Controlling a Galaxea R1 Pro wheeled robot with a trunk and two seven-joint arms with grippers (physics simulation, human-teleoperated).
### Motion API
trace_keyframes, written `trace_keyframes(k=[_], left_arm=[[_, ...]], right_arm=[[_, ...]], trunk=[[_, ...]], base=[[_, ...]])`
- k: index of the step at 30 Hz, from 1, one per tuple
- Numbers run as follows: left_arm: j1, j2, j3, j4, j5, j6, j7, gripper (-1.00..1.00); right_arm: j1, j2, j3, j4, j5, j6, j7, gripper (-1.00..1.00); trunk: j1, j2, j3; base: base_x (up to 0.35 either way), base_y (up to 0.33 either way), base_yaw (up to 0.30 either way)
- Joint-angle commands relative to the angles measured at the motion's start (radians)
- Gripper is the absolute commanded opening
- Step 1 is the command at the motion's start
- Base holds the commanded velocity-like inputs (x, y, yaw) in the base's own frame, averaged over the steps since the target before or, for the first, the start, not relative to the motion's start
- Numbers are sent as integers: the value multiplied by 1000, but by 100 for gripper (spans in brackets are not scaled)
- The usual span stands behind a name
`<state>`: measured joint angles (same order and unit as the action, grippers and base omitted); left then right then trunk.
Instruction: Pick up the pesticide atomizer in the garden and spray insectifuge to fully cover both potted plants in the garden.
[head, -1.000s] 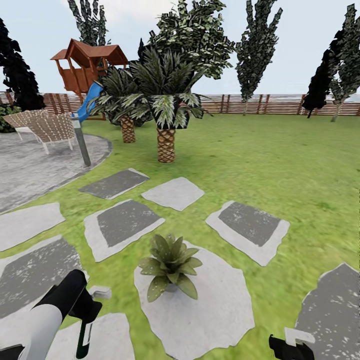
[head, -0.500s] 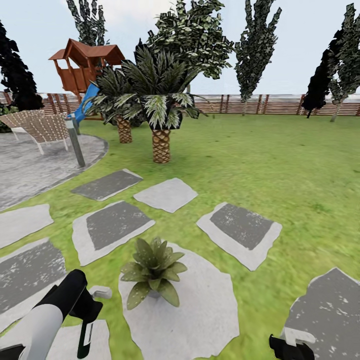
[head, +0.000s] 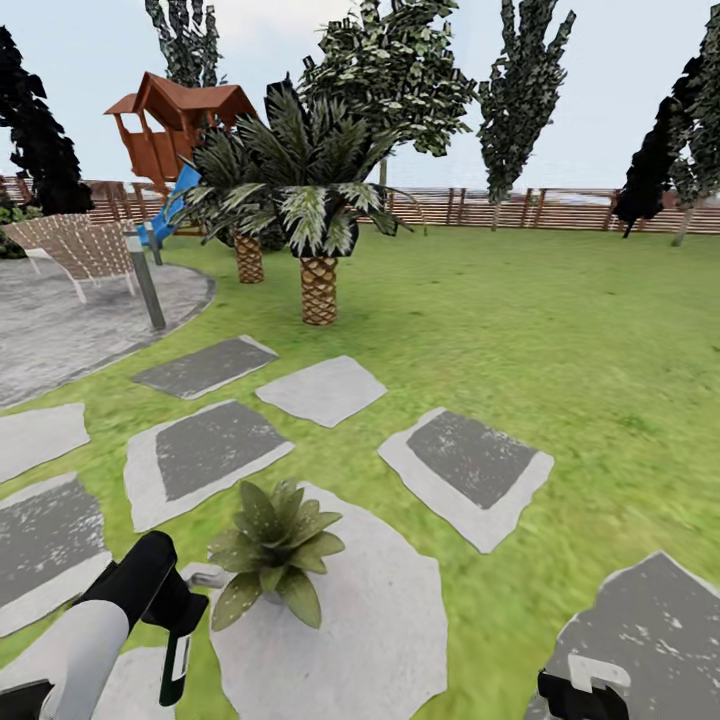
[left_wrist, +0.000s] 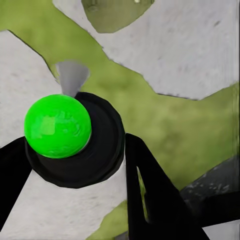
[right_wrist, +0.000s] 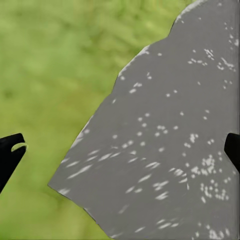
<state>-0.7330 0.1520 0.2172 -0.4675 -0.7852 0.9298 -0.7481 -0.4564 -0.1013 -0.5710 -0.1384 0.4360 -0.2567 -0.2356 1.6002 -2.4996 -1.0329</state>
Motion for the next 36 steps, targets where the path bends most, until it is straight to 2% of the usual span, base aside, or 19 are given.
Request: trace_keyframes(k=[1, 9, 14, 16, 20, 24, 26, 36], left_arm=[[-8, -1, 6, -7, -12, 4, -9, -100], [-73, -3, -7, -28, -14, 59, -11, -100], [-111, -2, -69, -27, -11, 63, -11, -100], [-124, -5, -103, -20, -9, 64, -12, -100], [-125, -7, -137, -6, -7, 63, -15, -100], [-116, -9, -142, -3, -7, 63, -44, -100], [-113, -22, -144, -3, -8, 63, -68, -100], [-113, -35, -145, -3, -11, 63, -79, -100]], right_arm=[[-1, 0, -8, 2, 10, -4, -2, 100], [-1, 0, -9, 2, 10, -4, -2, 100], [-1, 0, -9, 2, 10, -4, -2, 100], [-1, -1, -9, 1, 10, -4, -1, 100], [-1, 0, -8, 1, 10, -4, -1, 100], [-1, 0, -8, 2, 10, -4, -1, 100], [-1, 1, -9, 1, 10, -4, -1, 100], [-1, -5, -7, 2, 12, -4, 0, 100]], trunk=[[0, 0, -1], [0, 0, -1], [0, 0, -1], [0, 0, -1], [0, 0, -1], [0, 0, -1], [0, 0, -1], [0, 0, -1]], base=[[1, -312, 256], [0, -258, 273], [0, -22, 117], [0, -2, 11], [0, 0, 109], [0, 0, 263], [0, 0, 221], [83, -162, 27]])
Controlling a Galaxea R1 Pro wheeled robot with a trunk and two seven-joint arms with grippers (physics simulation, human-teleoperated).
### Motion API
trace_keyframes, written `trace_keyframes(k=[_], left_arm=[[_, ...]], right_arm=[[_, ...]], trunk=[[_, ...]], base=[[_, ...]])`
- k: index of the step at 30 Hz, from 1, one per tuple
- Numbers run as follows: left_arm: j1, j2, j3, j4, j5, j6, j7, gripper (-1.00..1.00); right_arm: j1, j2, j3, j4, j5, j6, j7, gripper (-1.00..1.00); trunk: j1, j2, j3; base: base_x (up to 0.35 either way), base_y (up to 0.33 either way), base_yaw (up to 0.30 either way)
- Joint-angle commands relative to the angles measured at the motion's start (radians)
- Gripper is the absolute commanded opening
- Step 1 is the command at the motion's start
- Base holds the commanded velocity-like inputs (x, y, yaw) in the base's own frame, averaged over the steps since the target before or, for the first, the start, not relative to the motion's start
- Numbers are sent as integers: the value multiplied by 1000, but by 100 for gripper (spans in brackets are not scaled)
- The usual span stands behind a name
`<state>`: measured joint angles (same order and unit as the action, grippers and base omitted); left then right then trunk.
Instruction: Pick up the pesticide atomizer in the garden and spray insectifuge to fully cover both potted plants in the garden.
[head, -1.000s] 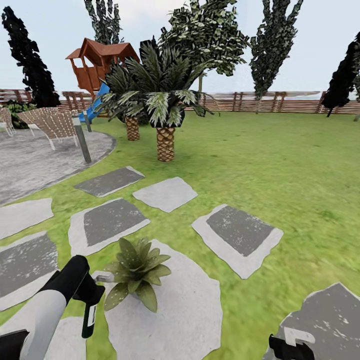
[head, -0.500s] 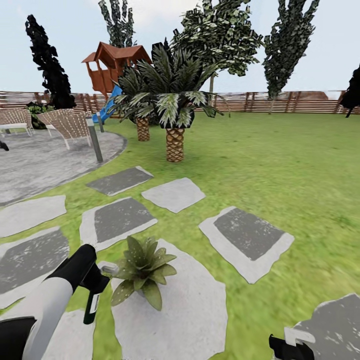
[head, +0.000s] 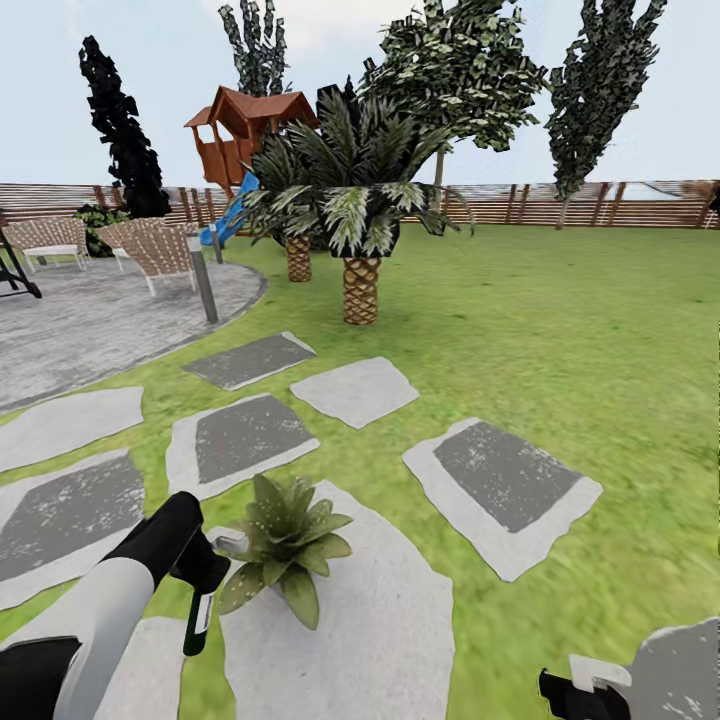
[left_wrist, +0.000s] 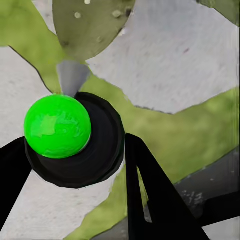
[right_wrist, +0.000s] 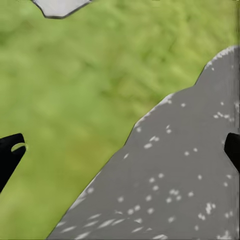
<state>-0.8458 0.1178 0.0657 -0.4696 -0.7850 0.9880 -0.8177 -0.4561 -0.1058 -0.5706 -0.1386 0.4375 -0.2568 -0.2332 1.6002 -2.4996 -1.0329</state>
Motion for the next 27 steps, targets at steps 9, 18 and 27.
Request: trace_keyframes(k=[9, 18, 27], left_arm=[[-1, 0, 6, -3, -12, 5, -9, -100], [-1, 2, 5, -3, -13, 6, -9, -100], [1, 3, 2, -3, -12, 6, -9, -100]], right_arm=[[-1, 2, -8, 1, 9, -4, -2, 100], [-1, 5, -8, 1, 9, -4, -3, 100], [-1, 3, -9, 1, 9, -4, -3, 100]], trunk=[[0, 0, -1], [0, 0, -1], [0, 0, -1]], base=[[3, -270, 9], [0, -273, 248], [183, -192, 144]])
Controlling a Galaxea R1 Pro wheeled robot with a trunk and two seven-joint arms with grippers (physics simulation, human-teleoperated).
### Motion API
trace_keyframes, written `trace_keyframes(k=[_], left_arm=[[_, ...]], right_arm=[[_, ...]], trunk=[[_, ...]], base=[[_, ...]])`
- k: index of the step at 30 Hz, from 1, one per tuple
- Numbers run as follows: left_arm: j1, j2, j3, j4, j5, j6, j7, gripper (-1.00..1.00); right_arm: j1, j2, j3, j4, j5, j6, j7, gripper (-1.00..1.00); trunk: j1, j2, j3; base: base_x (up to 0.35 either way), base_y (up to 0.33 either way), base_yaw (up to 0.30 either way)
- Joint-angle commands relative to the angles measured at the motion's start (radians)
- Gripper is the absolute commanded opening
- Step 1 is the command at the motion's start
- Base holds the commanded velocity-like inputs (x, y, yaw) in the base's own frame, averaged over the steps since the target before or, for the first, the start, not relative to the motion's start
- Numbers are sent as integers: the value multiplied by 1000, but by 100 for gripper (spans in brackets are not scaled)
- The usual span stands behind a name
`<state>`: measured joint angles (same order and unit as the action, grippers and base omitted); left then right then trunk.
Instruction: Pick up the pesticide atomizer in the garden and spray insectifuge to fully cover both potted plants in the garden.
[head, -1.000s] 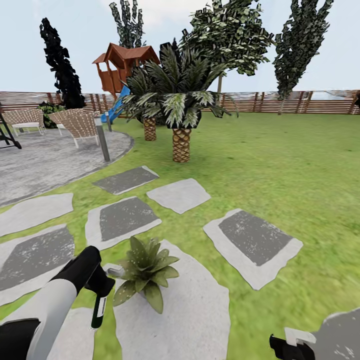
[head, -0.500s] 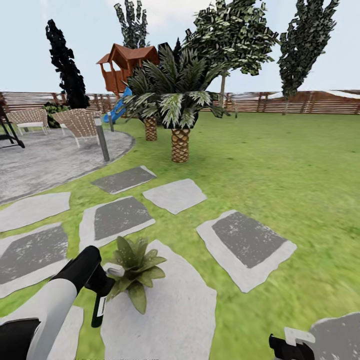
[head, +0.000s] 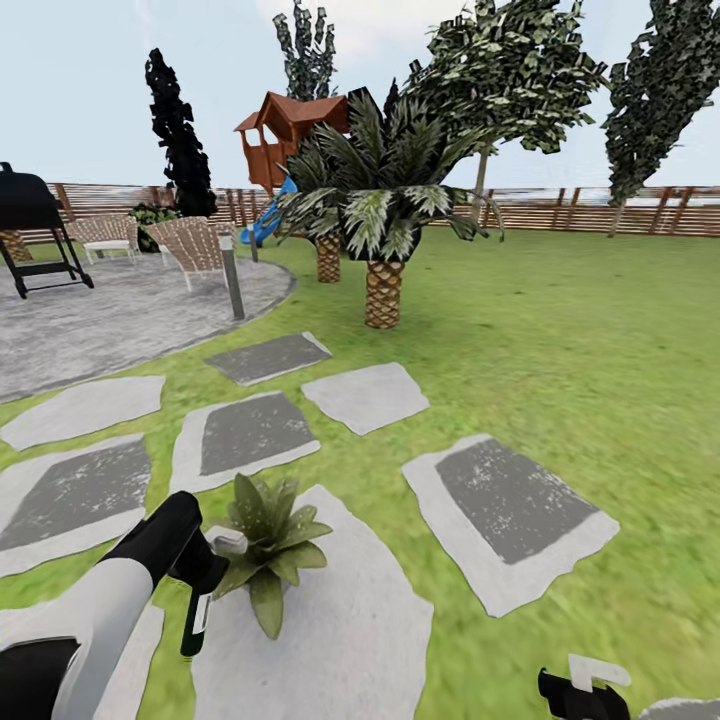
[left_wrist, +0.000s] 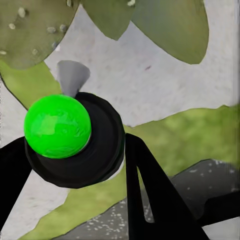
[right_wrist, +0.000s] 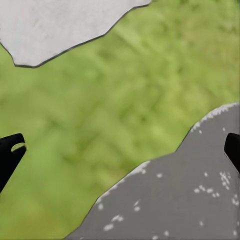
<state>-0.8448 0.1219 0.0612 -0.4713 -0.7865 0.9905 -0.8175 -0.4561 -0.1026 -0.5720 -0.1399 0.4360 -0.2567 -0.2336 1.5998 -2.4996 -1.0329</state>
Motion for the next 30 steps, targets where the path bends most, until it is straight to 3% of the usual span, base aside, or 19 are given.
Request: trace_keyframes(k=[1, 7, 13, 20, 30], left_arm=[[0, 0, 6, -1, -10, 4, -9, -100], [25, 26, 5, 2, -10, 1, -9, -100], [103, 18, 11, 0, -12, -10, -8, -100], [109, 16, 18, 0, -10, -5, -6, -100], [112, 15, 19, -8, -8, -7, -3, -100]], right_arm=[[-1, 0, -8, 2, 10, -4, -3, 100], [-1, 1, -7, 2, 10, -5, -4, 100], [-1, 1, -7, 3, 10, -6, -4, 100], [-1, 0, -8, 2, 9, -6, -4, 100], [-1, 1, -8, 3, 9, -6, -3, 100]], trunk=[[0, 0, -1], [0, 0, -1], [0, 0, -1], [0, 0, -1], [0, 0, -1]], base=[[151, -33, 6], [23, -5, 161], [1, 0, 273], [0, -17, 83], [21, -247, 2]])
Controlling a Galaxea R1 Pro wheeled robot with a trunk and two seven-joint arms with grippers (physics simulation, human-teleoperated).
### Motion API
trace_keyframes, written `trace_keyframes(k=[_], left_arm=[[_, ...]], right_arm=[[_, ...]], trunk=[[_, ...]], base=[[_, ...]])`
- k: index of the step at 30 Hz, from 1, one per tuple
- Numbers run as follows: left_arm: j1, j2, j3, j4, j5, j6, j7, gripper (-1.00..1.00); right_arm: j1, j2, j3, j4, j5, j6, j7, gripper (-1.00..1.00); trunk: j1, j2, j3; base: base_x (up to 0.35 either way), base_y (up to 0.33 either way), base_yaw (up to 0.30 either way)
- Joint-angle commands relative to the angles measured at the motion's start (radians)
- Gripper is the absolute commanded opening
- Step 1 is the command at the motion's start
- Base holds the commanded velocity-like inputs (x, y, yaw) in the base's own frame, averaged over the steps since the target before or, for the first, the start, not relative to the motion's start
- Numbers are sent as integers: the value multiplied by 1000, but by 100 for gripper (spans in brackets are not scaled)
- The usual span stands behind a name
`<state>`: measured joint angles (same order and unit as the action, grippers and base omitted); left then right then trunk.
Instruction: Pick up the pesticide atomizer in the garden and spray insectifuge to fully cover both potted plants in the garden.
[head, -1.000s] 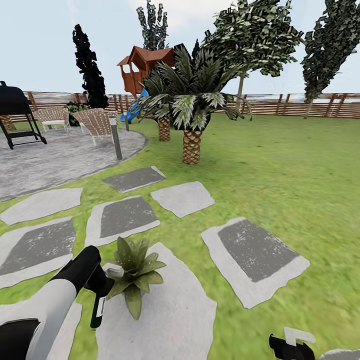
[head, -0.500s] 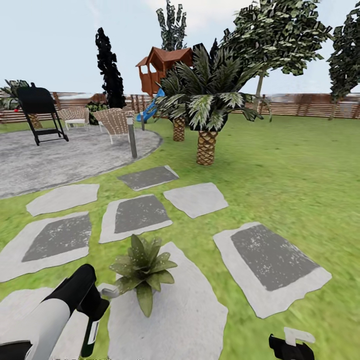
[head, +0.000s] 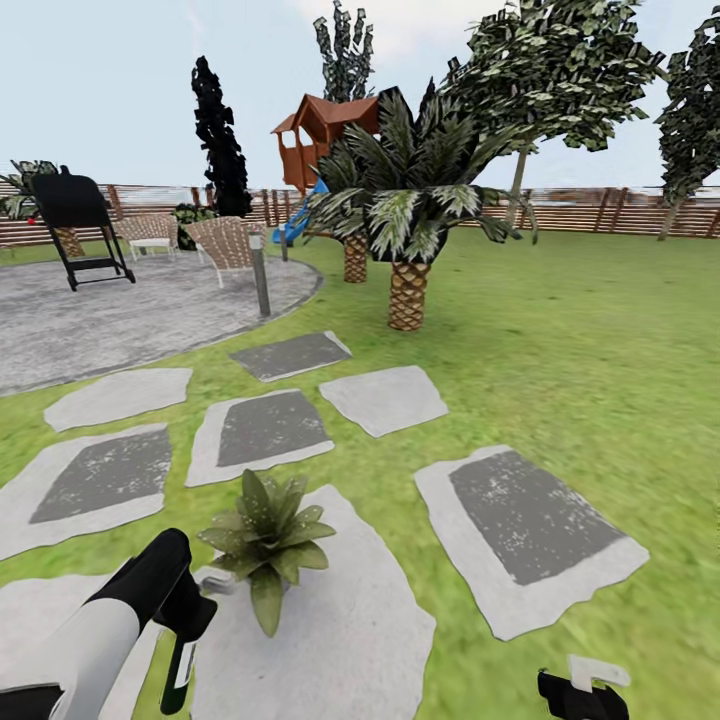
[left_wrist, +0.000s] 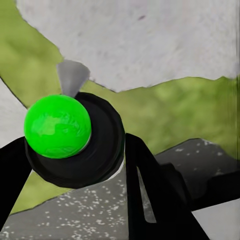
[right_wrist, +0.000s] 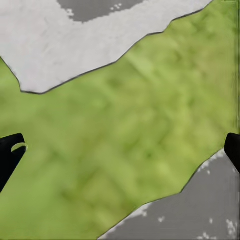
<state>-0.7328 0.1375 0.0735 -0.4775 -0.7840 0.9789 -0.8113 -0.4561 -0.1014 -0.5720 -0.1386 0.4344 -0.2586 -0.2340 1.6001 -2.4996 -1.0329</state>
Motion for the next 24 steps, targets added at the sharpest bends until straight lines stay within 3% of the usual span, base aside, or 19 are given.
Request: trace_keyframes(k=[1, 14, 19, 24], left_arm=[[0, 0, 6, -3, -11, 4, -9, -100], [0, 3, 8, -9, -12, 5, -3, -100], [0, 2, 10, 4, -8, -2, 79, -100], [0, 3, 15, 4, 8, -4, 93, -100]], right_arm=[[-1, 0, -8, 2, 10, -4, -2, 100], [-1, 0, -8, 2, 10, -4, -2, 100], [-1, 0, -8, 2, 10, -4, -2, 100], [-1, 0, -8, 1, 10, -4, -2, 100]], trunk=[[0, 0, -1], [0, 0, -1], [0, 0, -1], [0, 0, -1]], base=[[25, -272, 35], [13, -272, 256], [81, -272, 225], [134, -272, 33]])
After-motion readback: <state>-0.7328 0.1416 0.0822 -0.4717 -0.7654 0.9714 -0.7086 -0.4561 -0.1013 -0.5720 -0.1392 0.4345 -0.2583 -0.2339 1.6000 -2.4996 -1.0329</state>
